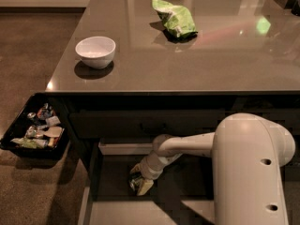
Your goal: Pick green can from middle drawer and place on counter
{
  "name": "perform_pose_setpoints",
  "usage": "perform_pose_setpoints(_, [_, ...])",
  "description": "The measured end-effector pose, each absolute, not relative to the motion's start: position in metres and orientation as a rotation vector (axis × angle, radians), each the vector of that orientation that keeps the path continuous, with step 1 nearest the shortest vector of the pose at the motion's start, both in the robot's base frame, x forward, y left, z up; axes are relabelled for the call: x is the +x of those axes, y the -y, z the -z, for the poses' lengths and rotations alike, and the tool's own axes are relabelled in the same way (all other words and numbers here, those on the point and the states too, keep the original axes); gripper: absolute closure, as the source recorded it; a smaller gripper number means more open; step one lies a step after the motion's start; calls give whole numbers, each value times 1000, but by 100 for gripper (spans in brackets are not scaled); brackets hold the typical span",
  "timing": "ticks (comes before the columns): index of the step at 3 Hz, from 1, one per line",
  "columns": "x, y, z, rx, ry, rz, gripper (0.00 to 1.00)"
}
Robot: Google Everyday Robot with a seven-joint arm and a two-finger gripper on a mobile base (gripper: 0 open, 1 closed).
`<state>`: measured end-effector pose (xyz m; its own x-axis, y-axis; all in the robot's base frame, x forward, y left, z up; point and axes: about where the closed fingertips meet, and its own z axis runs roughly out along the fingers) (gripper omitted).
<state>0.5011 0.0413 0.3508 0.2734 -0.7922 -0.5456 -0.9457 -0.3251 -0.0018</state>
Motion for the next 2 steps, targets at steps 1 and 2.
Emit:
perform_pose_setpoints(1, [506,-39,-395,-2131,-1524,-697,83])
perform_pose_setpoints(2, [512,-14,-463,-1967,-1426,-729,100])
